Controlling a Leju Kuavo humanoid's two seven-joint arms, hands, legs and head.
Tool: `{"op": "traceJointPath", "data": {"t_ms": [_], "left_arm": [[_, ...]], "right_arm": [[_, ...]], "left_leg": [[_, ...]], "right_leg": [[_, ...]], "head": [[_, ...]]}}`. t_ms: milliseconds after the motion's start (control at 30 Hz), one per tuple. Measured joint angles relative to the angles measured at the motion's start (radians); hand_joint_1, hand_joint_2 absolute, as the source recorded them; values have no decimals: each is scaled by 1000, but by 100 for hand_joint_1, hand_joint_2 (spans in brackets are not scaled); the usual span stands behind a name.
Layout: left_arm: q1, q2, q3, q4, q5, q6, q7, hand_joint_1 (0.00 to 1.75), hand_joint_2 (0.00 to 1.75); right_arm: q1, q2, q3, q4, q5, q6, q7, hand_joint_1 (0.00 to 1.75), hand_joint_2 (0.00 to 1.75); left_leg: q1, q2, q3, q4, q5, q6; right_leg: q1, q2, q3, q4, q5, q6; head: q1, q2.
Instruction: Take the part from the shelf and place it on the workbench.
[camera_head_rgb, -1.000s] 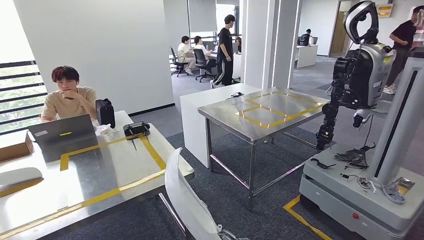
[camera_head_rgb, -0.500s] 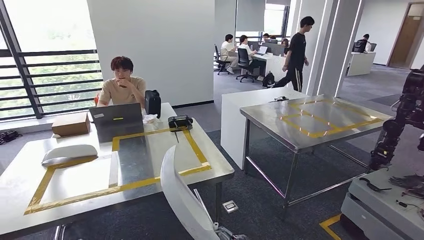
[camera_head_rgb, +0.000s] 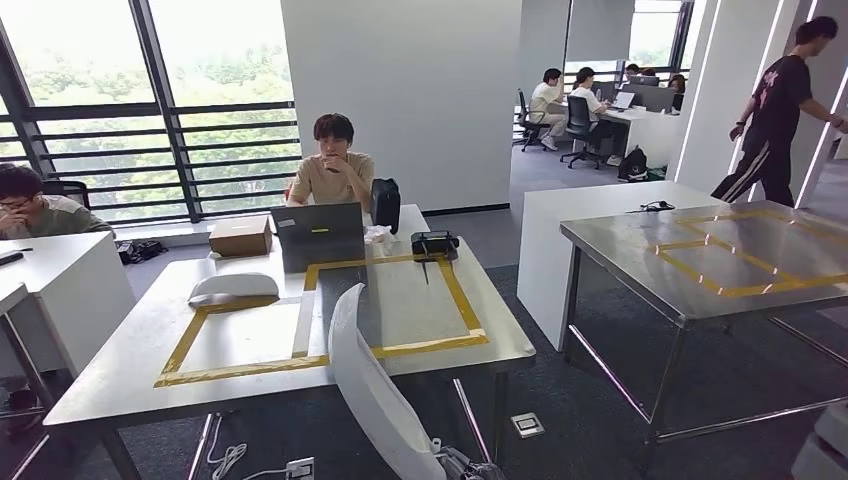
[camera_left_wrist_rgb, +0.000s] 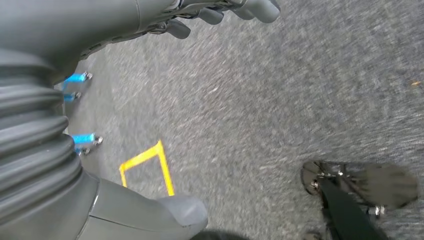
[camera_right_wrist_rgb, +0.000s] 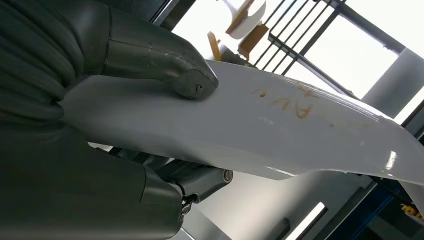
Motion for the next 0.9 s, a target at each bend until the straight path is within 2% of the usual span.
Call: {"op": "traceJointPath", "data": {"t_ms": [33,67,100,133,167,200,267,333,400,467,600,733,900], "left_arm": [[-2,0,1,0,3,0,1,0,175],[-4,0,2,0,5,0,2,0,175],[-6,0,3,0,7,1,3,0,175],[-6,1,4,0,7,2,5,0,175],[-6,1,5,0,7,4,8,0,175],[-5,3,6,0,5,6,11,0,175],[-5,5,8,0,-2,8,16,0,175],[-7,6,8,-1,-8,8,19,0,175],[-8,4,8,0,-13,8,20,0,175],[-8,3,8,1,-16,8,21,0,175],[-12,3,8,1,-24,6,22,0,175],[-23,1,8,1,-28,-3,29,0,175],[-35,1,8,1,-32,-9,33,0,175]], "right_arm": [[-2,0,1,0,-1,-2,3,175,175],[-2,0,1,1,-1,-4,7,175,175],[-3,0,1,2,-2,-6,15,175,175],[-5,0,1,4,-2,-6,27,175,175],[-9,-1,1,6,-5,-5,41,175,175],[-14,-1,1,6,-7,-4,57,175,175],[-28,-1,1,6,-10,2,83,175,175],[-42,-2,-4,1,0,12,105,175,175],[-57,-8,-13,-3,15,23,123,175,175],[-72,-14,-24,-5,22,29,130,175,175],[-102,-21,-43,-7,26,41,139,175,175],[-193,-29,-88,0,5,86,151,175,175],[-297,-34,-141,10,-2,137,165,175,175]], "left_leg": [[-1,41,-20,44,-25,-1],[-2,66,-47,100,-56,-3],[-1,76,-74,158,-82,-6],[0,78,-91,197,-94,-9],[1,78,-91,205,-88,-11],[2,79,-72,176,-66,-12],[2,85,-2,56,-15,-9],[0,89,42,-21,4,4],[-1,89,46,-31,5,13],[-2,88,46,-31,5,17],[-4,89,45,-31,5,29],[-7,90,41,-30,9,35],[-8,90,41,-30,12,38]], "right_leg": [[2,-14,2,-2,1,-4],[4,-27,2,-2,1,-7],[5,-39,2,-2,0,-9],[6,-50,1,-2,0,-9],[6,-59,1,-1,-1,-8],[6,-65,1,0,-2,-7],[6,-72,0,5,-6,0],[11,-73,-2,12,-10,8],[15,-71,-4,13,-9,1],[16,-70,-3,7,-5,-6],[15,-70,2,-4,2,8],[12,-70,0,-8,7,25],[11,-70,-1,-8,11,32]], "head": [[-1,0],[-3,0],[-3,0],[-3,0],[-3,0],[-3,0],[-3,0],[-2,0],[-1,0],[-1,0],[-1,0],[-1,0],[-1,0]]}}
